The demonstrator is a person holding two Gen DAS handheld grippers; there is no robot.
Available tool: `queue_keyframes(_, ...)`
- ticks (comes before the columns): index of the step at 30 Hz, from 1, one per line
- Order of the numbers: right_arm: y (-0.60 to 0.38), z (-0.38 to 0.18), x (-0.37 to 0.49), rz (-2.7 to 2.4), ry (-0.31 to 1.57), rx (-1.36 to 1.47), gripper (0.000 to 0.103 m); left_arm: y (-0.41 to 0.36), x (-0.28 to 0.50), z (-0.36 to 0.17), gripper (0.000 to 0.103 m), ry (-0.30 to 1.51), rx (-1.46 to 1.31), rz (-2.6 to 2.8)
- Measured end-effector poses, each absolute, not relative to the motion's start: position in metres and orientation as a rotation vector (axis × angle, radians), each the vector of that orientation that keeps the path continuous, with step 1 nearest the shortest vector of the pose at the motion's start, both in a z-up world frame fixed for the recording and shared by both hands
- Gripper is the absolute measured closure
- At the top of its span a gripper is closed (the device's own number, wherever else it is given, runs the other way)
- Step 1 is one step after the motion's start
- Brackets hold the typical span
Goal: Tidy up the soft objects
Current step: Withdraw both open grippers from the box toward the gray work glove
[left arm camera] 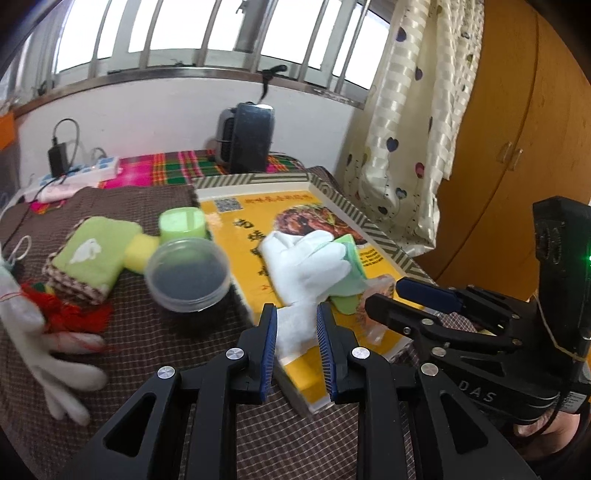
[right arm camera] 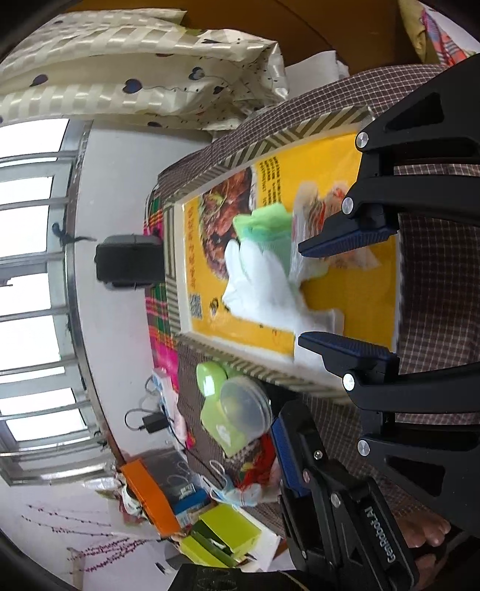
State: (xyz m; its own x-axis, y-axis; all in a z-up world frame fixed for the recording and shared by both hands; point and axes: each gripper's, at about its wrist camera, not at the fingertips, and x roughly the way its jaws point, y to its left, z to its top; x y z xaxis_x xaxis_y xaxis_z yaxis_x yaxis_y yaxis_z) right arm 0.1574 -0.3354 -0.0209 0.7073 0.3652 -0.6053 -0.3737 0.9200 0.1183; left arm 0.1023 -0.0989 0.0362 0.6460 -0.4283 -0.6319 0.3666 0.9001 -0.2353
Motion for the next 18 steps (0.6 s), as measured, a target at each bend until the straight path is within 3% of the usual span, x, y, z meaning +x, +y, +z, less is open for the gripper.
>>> queue_keyframes(18, -0.282, -0.010, 0.134, 0.537, 0.640, -0.059, 0.060, -0.036, 0.081, 0.039, 0.082, 0.724, -0.122, -0.311)
